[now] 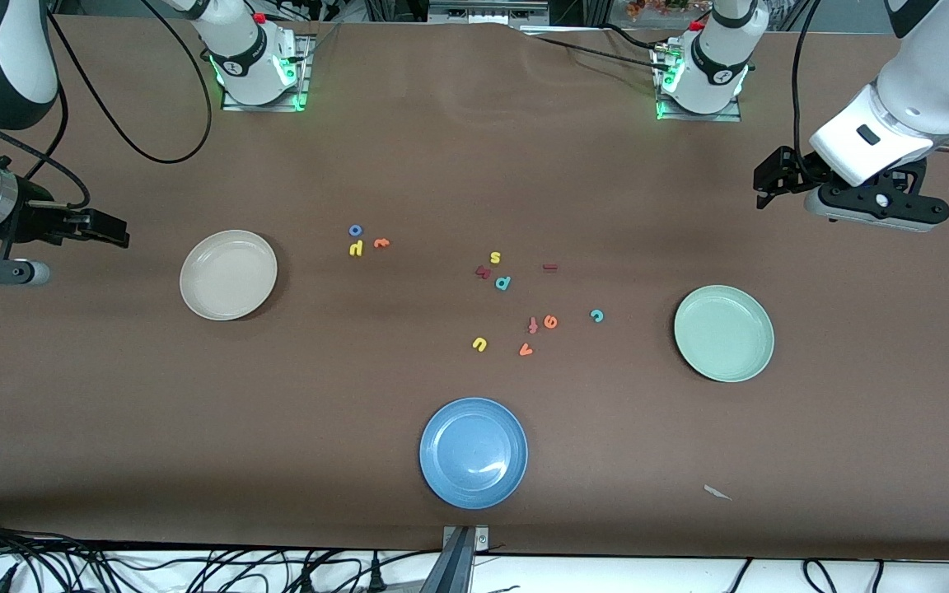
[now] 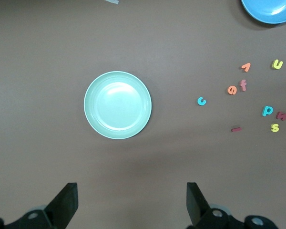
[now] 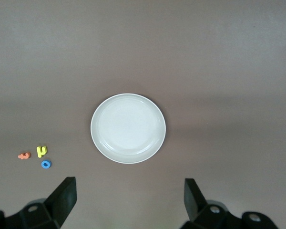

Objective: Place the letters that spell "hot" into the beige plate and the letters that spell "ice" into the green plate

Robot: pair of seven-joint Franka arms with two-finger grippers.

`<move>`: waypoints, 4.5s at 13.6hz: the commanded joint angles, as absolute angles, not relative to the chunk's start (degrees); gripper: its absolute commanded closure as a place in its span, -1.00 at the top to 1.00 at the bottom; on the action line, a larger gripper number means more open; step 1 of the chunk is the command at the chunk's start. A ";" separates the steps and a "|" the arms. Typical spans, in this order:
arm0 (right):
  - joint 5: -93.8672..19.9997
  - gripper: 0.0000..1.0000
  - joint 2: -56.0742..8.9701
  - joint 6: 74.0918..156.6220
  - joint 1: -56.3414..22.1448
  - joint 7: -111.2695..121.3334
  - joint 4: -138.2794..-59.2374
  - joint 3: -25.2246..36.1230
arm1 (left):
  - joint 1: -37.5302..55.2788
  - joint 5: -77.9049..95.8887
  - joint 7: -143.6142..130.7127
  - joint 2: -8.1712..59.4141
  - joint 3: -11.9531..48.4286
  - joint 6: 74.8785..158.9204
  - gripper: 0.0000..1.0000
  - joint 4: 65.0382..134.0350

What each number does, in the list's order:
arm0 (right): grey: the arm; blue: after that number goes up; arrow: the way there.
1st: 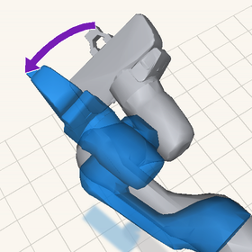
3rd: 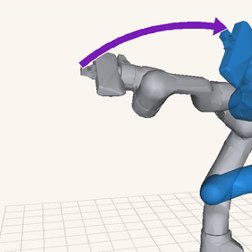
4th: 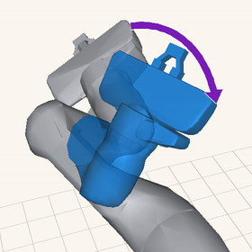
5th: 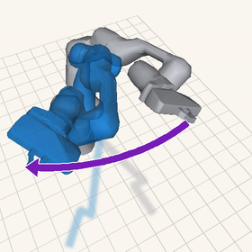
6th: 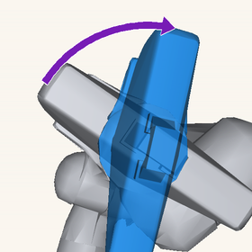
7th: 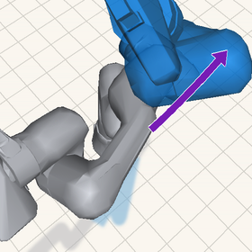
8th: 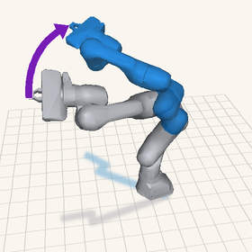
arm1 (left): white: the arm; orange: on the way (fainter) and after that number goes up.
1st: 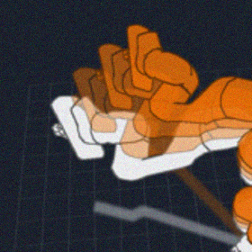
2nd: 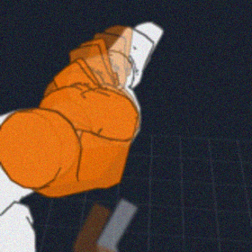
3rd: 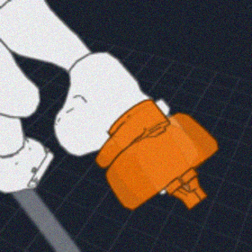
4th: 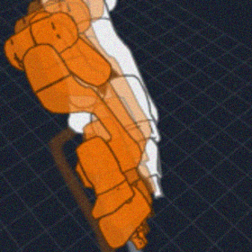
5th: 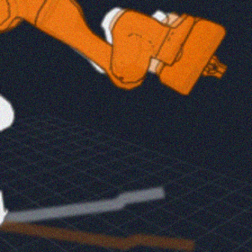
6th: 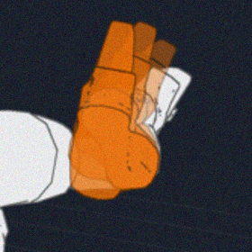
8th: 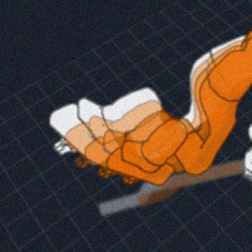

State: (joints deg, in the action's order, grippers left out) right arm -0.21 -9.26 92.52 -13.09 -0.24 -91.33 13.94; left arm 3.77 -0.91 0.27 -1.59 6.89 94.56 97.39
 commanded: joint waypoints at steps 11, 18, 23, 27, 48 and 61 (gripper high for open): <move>-0.88 1.00 -9.23 91.23 -13.18 -1.05 -90.35 13.97 | 3.17 -0.18 0.53 -0.88 7.91 92.11 1.00 95.89; -2.19 1.00 -9.14 91.23 -13.18 -3.16 -90.35 13.97 | 2.90 -0.09 0.44 2.11 7.65 91.93 1.00 91.76; -2.72 1.00 -9.14 90.09 -13.27 -5.19 -90.61 13.89 | 3.77 0.70 0.00 3.33 8.00 91.84 1.00 91.85; -2.64 1.00 -9.23 88.51 -17.48 -7.72 -90.79 13.80 | 4.22 0.79 0.96 6.58 8.96 92.02 1.00 91.49; -6.42 0.98 -22.31 135.15 -37.27 -32.32 -122.60 5.55 | 13.45 0.62 5.36 37.27 10.63 122.15 0.89 95.88; -6.42 0.10 -24.26 143.70 -37.00 -27.08 -126.56 5.27 | 15.38 -3.16 4.75 39.29 10.55 132.98 0.47 100.98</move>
